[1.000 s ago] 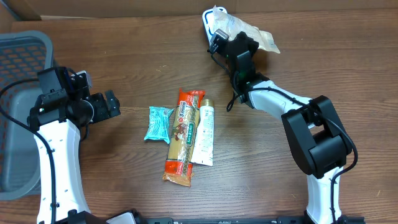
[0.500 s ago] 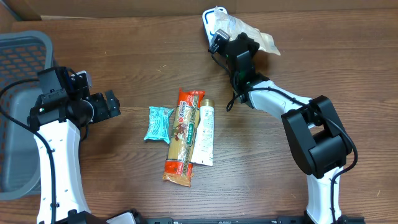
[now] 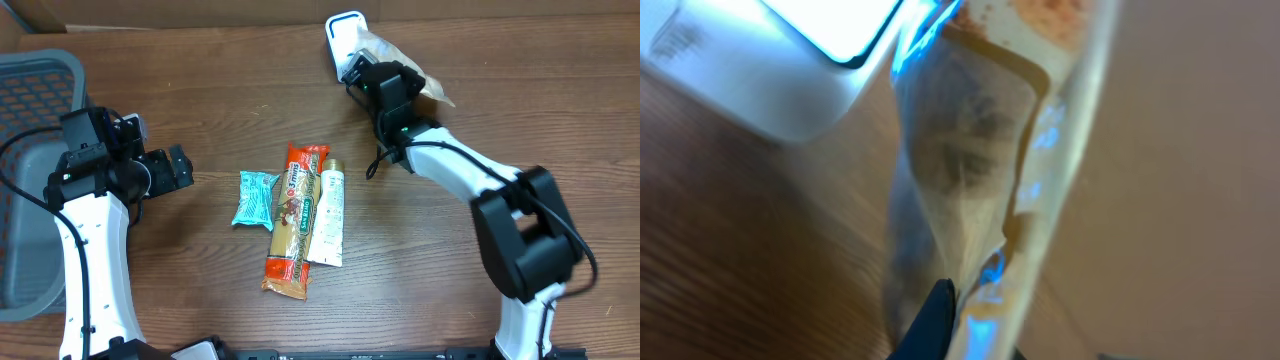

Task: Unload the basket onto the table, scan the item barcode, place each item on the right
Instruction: 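Hold the pastry bag up in front of the white scanner, then carry the pastry bag right with the right gripper and drop it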

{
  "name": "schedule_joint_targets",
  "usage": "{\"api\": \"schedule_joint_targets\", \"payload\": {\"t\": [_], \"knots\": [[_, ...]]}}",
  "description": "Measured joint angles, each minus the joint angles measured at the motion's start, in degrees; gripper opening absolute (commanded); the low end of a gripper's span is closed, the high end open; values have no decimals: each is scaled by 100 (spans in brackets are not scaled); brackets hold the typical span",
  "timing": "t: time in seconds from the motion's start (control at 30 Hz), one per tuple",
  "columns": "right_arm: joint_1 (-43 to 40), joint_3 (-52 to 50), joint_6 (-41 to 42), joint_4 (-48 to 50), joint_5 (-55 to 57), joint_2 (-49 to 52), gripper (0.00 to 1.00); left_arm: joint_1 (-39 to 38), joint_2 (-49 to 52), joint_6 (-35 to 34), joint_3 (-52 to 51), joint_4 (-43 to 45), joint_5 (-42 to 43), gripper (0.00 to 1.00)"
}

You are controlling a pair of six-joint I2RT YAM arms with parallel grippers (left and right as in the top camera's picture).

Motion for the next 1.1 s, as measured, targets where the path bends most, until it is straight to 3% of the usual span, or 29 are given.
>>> {"api": "schedule_joint_targets", "payload": {"t": [0.1, 0.3, 0.5, 0.63, 0.8, 0.97, 1.1], "knots": [[0, 11, 887, -938, -332, -706, 4, 0, 0, 0, 0, 11, 0, 100], [-201, 31, 3331, -2614, -2164, -2542, 4, 0, 0, 0, 0, 0, 0, 99], [-1108, 39, 5451, -3759, -4470, -3541, 4, 0, 0, 0, 0, 2, 0, 100], [-2063, 44, 6275, -4638, -5952, -3912, 4, 0, 2, 0, 0, 0, 0, 100], [-3320, -63, 6878, -5495, -7023, -4000, 4, 0, 0, 0, 0, 2, 0, 100], [-4000, -1086, 6968, -5071, -7337, -4028, 4, 0, 2, 0, 0, 0, 0, 99], [-4365, -2299, 7020, -4170, -7396, -4006, 4, 0, 2, 0, 0, -2, 2, 100]]}}
